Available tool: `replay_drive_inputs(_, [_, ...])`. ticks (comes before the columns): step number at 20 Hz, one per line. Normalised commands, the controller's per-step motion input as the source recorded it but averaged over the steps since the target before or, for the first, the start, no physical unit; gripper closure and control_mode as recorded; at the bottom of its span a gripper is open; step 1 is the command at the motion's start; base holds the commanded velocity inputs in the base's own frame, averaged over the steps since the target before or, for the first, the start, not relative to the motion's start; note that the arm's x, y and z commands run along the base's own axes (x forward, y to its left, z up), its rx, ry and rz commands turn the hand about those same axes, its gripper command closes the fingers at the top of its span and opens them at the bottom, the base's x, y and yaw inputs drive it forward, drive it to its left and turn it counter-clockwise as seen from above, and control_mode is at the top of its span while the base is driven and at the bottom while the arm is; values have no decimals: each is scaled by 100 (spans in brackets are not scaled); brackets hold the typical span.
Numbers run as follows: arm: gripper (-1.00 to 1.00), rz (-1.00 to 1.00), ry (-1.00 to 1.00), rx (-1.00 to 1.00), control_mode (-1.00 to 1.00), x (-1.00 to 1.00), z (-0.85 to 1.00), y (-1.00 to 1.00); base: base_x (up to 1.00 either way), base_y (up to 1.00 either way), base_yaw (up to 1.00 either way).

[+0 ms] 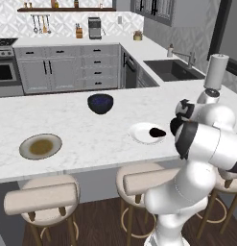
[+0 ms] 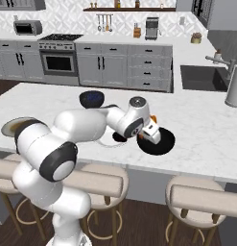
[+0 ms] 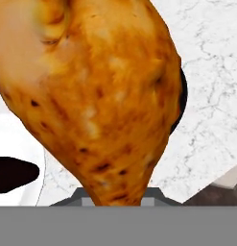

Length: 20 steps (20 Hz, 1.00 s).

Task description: Pick the chicken drumstick and avocado from their plates and place them in the bowl. Then put the bowl in the fridge.

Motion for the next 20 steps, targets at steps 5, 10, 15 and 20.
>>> replay_drive_inputs(5, [100, 10, 0, -1, -100, 0, -40, -6, 0, 0, 0])
replay_drive_inputs(10, [100, 5, 0, 0, -100, 2, -46, -8, 0, 0, 0])
replay_drive_inputs(15, [100, 0, 0, 1, -100, 25, -3, -17, 0, 0, 0])
replay_drive_inputs(20, [100, 0, 0, 2, -100, 27, 14, -18, 0, 0, 0])
